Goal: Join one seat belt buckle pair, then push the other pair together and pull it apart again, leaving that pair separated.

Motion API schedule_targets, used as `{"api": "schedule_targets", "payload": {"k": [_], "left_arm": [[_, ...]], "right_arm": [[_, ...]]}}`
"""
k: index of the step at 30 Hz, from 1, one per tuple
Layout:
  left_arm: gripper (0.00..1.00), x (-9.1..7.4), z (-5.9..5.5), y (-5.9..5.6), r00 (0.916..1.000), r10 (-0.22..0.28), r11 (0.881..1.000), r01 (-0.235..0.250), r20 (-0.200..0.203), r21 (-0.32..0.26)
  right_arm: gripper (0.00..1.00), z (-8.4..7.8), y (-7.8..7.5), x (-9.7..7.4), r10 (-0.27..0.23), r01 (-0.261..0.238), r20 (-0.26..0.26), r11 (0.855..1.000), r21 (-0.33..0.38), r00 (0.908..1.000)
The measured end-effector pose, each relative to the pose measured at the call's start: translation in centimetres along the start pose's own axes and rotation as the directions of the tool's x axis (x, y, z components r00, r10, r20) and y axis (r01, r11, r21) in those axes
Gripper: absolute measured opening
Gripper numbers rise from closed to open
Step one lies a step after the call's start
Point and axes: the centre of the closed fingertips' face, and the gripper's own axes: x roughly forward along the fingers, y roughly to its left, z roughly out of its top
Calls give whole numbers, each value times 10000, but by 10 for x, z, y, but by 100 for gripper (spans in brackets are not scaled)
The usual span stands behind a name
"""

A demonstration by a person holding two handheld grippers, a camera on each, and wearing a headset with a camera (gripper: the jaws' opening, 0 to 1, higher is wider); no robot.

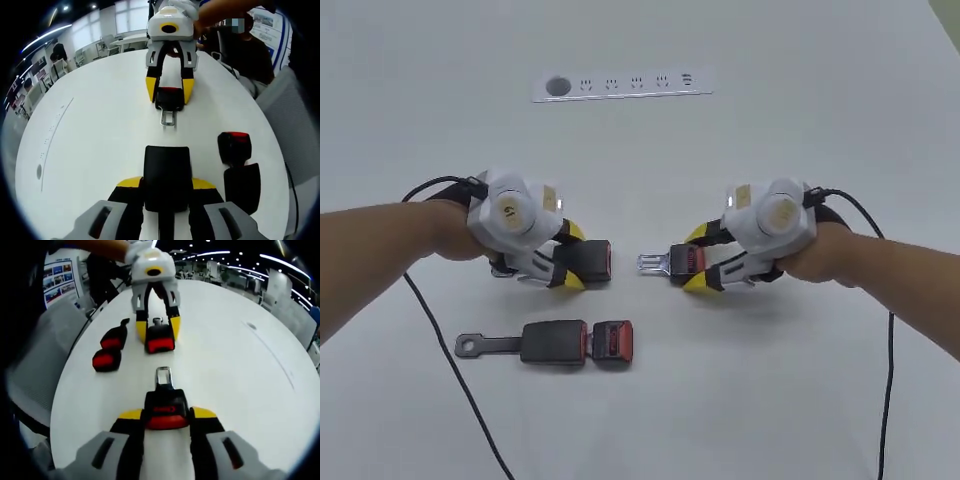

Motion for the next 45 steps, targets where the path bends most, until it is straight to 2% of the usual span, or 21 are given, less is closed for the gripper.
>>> {"api": "schedule_targets", "payload": {"k": [6, 13, 24, 38, 45], "left_arm": [[35, 0, 0, 0, 10000, 2, 10000, -2, -14, -9], [35, 0, 0, 0, 10000, -1, 10000, 1, -4, -30], [35, -1, 0, 0, 10000, -24, 10000, 24, -19, -44], [35, -1, -1, 1, 9999, -86, 10000, 86, -52, 12], [36, -1, -1, 1, 9999, -62, 10000, 62, -148, -35]], "right_arm": [[35, -14, 2, -14, -1, 3, -99, 9999, 122, 10000], [35, -20, 5, -31, -37, 38, -88, 9999, 156, 10000], [36, -34, 7, -46, -155, 161, -234, 9996, 241, 9996], [36, -44, 4, -50, -131, 140, -384, 9996, 233, 9992], [36, -44, 4, -49, -106, 110, -132, 9994, 334, 9999]]}}
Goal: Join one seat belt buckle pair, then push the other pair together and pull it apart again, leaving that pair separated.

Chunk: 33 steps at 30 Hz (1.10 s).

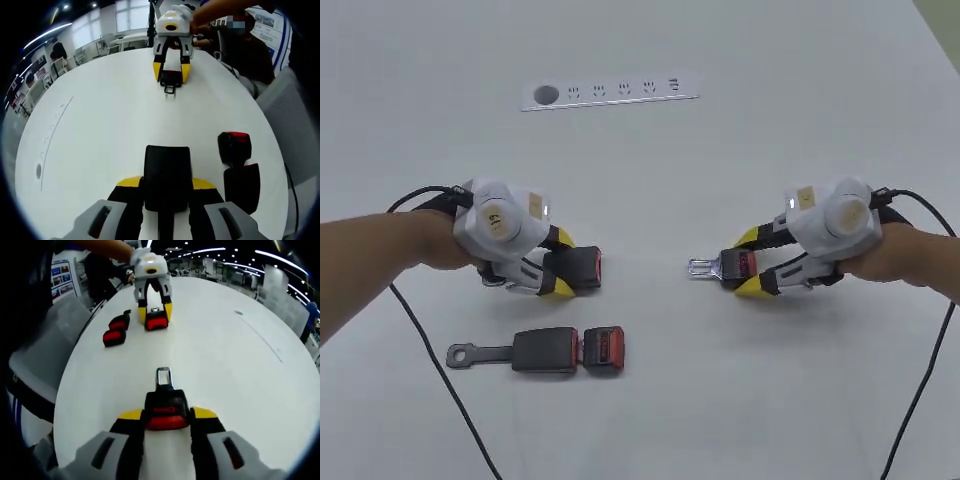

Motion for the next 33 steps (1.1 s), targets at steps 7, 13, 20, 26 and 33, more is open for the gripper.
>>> {"api": "schedule_targets", "payload": {"k": [7, 13, 20, 26, 33], "left_arm": [[37, 0, 1, 2, 9987, 348, 9991, -356, -363, -237], [54, -21, 18, 23, 9814, 1832, 9659, -1688, 576, -1962], [79, -55, 20, 35, 9158, 3854, 8581, -3106, 1133, -4089], [87, -86, 15, 22, 8419, 5156, 7548, -3583, 1593, -5494], [94, -114, -2, -9, 7938, 5820, 6918, -3693, 1764, -6205]], "right_arm": [[52, 0, -6, 0, -327, 300, 462, 9979, 580, 9984], [67, 12, -16, -4, -1171, 1045, 1213, 9889, 1055, 9857], [80, 36, -31, -19, -2954, 2484, 2363, 9458, 2093, 9257], [87, 54, -21, -27, -4012, 3294, 2754, 9041, 2723, 8736], [94, 68, -8, -26, -4671, 3864, 2819, 8730, 2977, 8381]]}}
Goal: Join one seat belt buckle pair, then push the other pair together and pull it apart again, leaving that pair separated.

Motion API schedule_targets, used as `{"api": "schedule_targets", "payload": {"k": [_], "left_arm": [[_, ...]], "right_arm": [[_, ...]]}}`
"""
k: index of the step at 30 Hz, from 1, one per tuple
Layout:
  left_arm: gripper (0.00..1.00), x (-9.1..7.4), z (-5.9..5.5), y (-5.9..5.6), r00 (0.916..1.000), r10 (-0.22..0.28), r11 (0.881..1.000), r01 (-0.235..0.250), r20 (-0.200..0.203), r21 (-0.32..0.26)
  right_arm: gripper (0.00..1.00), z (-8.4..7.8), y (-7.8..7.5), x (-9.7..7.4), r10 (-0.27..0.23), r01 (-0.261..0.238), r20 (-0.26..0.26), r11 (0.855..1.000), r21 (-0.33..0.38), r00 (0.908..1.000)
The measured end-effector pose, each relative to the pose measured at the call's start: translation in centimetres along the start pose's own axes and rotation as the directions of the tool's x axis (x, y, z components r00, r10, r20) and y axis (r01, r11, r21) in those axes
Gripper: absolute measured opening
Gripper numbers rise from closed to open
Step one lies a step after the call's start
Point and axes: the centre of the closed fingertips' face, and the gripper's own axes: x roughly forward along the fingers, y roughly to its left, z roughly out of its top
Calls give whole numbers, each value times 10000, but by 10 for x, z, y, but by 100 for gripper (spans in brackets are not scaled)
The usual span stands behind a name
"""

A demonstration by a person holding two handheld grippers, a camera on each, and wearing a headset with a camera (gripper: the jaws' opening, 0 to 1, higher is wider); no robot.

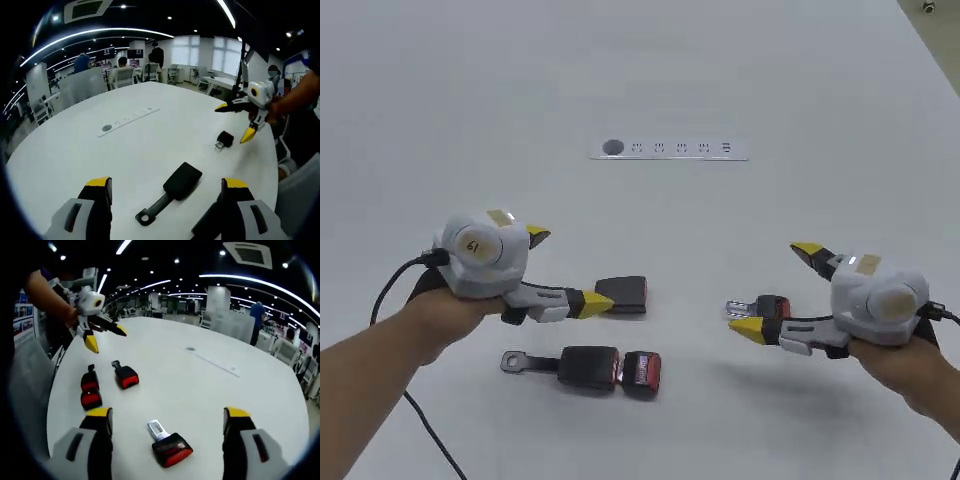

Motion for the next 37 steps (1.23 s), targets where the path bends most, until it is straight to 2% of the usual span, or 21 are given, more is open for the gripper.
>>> {"api": "schedule_targets", "payload": {"k": [3, 7, 10, 12, 14, 15, 18, 20, 24, 28, 30, 35, 37], "left_arm": [[98, -16, -8, -5, 10000, 27, 9998, -26, 48, -219], [100, -34, -11, -15, 9995, -108, 9998, 113, 306, -172], [100, -46, -15, -16, 9983, -124, 9996, 138, 572, -244], [100, -54, -18, -16, 9970, -117, 9995, 138, 768, -281], [100, -64, -19, -22, 9956, -138, 9994, 165, 925, -290], [100, -65, -19, -24, 9953, -151, 9994, 181, 959, -303], [100, -78, -28, -33, 9953, -245, 9992, 272, 934, -277], [100, -84, -33, -37, 9954, -259, 9989, 293, 918, -360], [100, -100, -44, -44, 9927, -139, 9973, 225, 1202, -704], [100, -111, -58, -43, 9945, -113, 9963, 200, 1041, -832], [100, -116, -59, -42, 9928, -70, 9958, 179, 1199, -903], [100, -126, -63, -44, 9925, -90, 9963, 192, 1218, -834], [100, -129, -67, -40, 9927, -112, 9959, 218, 1203, -873]], "right_arm": [[97, 6, 11, -3, -359, 359, 10, 9992, -188, 9994], [98, 16, 25, -12, -808, 804, 205, 9966, 166, 9965], [99, 19, 42, -20, -979, 972, 267, 9949, 254, 9948], [99, 20, 50, -24, -1119, 1105, 306, 9928, 457, 9932], [100, 20, 60, -28, -1212, 1191, 367, 9913, 557, 9919], [100, 19, 63, -30, -1255, 1234, 339, 9907, 578, 9915], [100, 15, 74, -36, -1393, 1367, 298, 9877, 764, 9898], [100, 14, 79, -39, -1498, 1474, 268, 9862, 749, 9884], [100, 12, 88, -47, -1637, 1607, 287, 9832, 864, 9861], [100, 9, 94, -54, -1781, 1759, 206, 9812, 799, 9838], [100, 9, 95, -58, -1886, 1853, 325, 9790, 847, 9815], [100, 8, 102, -67, -1899, 1871, 298, 9793, 770, 9814], [100, 6, 103, -69, -1924, 1899, 274, 9789, 758, 9809]]}}
